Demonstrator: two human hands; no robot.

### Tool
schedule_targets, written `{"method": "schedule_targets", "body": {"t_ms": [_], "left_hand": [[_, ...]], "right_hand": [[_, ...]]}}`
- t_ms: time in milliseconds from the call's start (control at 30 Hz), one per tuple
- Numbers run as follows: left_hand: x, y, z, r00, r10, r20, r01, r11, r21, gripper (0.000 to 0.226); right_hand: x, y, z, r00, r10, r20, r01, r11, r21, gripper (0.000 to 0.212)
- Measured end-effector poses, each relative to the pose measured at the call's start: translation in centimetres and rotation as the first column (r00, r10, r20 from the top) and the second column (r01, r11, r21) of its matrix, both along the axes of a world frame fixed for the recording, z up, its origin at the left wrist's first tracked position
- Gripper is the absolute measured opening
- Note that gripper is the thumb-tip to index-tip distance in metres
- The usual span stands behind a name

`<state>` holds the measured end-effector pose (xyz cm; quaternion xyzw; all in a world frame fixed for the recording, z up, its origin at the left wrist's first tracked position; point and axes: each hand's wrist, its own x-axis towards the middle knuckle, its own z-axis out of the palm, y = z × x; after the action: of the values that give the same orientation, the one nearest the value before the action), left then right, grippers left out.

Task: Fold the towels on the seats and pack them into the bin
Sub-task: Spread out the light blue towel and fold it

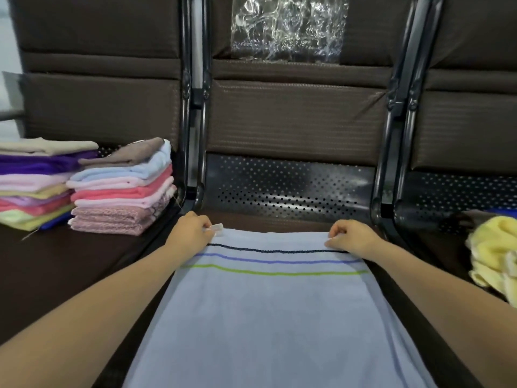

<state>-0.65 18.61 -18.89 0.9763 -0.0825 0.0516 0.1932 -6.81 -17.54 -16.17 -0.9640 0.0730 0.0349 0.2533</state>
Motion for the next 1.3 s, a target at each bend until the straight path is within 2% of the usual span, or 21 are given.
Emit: {"method": "schedule_targets", "body": {"t_ms": [67,100,167,300,467,533,633,733,833,933,1000,1067,1200,1300], "left_hand": [[-0.3,-0.6,0.3,1.000,0.018,-0.001,-0.018,1.000,0.022,0.014],[-0.3,-0.9,0.5,1.000,0.025,-0.002,-0.025,0.999,0.032,0.015],[-0.2,-1.2,0.7,1.000,0.030,0.003,-0.030,0.998,0.047,0.017],[0.6,-1.4,1.0,0.999,0.044,0.028,-0.045,0.999,0.026,0.015],[1.3,-1.6,0.2,0.991,0.124,0.050,-0.124,0.992,0.004,0.013],[1.3,-1.9,0.3,0.984,0.169,0.056,-0.168,0.986,-0.012,0.015],[0.0,-2.0,1.0,0.967,0.253,0.044,-0.249,0.965,-0.084,0.037],[-2.9,-2.8,2.4,0.953,0.300,0.041,-0.289,0.941,-0.174,0.053],[-6.5,-4.3,4.1,0.979,0.203,0.019,-0.199,0.970,-0.142,0.051],[-10.1,-6.4,6.4,0.999,0.018,-0.044,-0.027,0.976,-0.215,0.036],[-13.5,-8.2,7.8,0.993,-0.110,-0.047,0.093,0.958,-0.272,0.026],[-16.7,-9.5,8.4,0.974,-0.218,-0.055,0.195,0.941,-0.277,0.020],[-21.8,-10.1,6.7,0.897,-0.415,-0.150,0.400,0.908,-0.120,0.017],[-24.0,-9.5,4.9,0.847,-0.508,-0.155,0.516,0.856,0.015,0.017]], "right_hand": [[0.0,-0.3,0.9,0.994,0.068,-0.085,-0.082,0.980,-0.183,0.019],[0.2,-0.3,1.1,0.990,0.082,-0.112,-0.105,0.969,-0.224,0.021],[0.7,-0.4,1.3,0.993,0.074,-0.095,-0.092,0.974,-0.209,0.023],[2.0,-0.2,0.9,0.995,-0.032,0.094,0.039,0.996,-0.075,0.024],[3.1,0.1,-1.4,0.994,-0.097,0.055,0.108,0.967,-0.232,0.012],[3.0,0.3,-1.3,0.988,-0.140,0.064,0.151,0.958,-0.243,0.017],[2.1,0.4,0.0,0.989,-0.143,0.029,0.145,0.939,-0.312,0.033],[-0.5,1.1,2.5,0.997,-0.062,-0.037,0.043,0.921,-0.386,0.031],[-4.6,2.4,5.5,0.995,0.050,-0.082,-0.075,0.934,-0.349,0.022],[-10.1,3.1,8.1,0.984,0.109,-0.144,-0.129,0.982,-0.137,0.032],[-14.1,3.4,9.5,0.947,0.119,-0.298,-0.146,0.987,-0.072,0.036],[-16.6,3.5,9.7,0.901,0.102,-0.422,-0.170,0.977,-0.128,0.039],[-19.6,3.8,7.5,0.877,0.000,-0.480,-0.138,0.958,-0.252,0.032],[-20.7,3.6,6.4,0.906,-0.100,-0.410,0.033,0.985,-0.168,0.024]]}}
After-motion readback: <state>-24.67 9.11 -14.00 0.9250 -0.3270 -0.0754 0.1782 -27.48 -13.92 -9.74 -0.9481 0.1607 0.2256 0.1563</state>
